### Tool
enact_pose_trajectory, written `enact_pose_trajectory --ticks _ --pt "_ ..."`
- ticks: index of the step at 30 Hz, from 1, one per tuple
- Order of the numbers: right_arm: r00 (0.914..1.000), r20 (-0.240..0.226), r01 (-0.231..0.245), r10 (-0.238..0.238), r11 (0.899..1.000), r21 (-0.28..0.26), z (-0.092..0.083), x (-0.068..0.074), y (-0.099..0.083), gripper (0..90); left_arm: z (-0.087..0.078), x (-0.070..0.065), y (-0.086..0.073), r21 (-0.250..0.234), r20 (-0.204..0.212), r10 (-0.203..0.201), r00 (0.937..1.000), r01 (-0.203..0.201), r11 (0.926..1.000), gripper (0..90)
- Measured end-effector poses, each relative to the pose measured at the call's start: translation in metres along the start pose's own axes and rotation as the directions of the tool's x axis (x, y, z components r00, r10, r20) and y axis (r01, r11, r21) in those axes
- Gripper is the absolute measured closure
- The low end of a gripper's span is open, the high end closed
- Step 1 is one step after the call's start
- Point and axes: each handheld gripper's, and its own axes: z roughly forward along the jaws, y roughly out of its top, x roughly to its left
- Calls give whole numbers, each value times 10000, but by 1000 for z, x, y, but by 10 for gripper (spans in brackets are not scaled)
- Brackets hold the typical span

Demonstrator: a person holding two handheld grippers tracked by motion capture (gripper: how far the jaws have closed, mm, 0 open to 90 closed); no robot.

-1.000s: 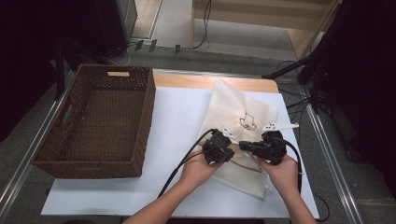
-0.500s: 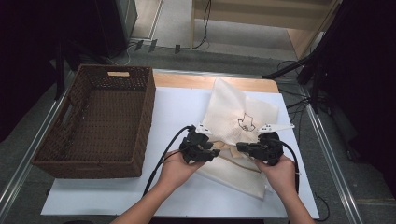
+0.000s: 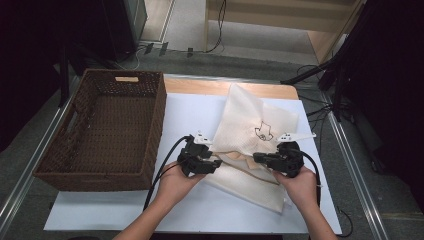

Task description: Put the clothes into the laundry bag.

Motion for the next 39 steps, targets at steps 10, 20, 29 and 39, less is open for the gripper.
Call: enact_pose_trajectory --ticks 10,20,29,39 --pt "9998 -55 174 -173 9998 125 3 3 -1 887 13 17 -15 652 -232 -524 9984 538 9964 720" --pt "9986 -11 529 -529 9975 476 16 7 -4 886 -3 7 -24 774 490 -707 9963 668 9948 856" --pt "9982 17 604 -606 9965 581 23 6 -5 886 -16 -13 -46 710 895 -651 9939 588 9957 854" --pt "9974 -325 665 -637 9935 928 29 10 -16 881 -12 2 -59 856 424 -1011 9940 972 9916 766"
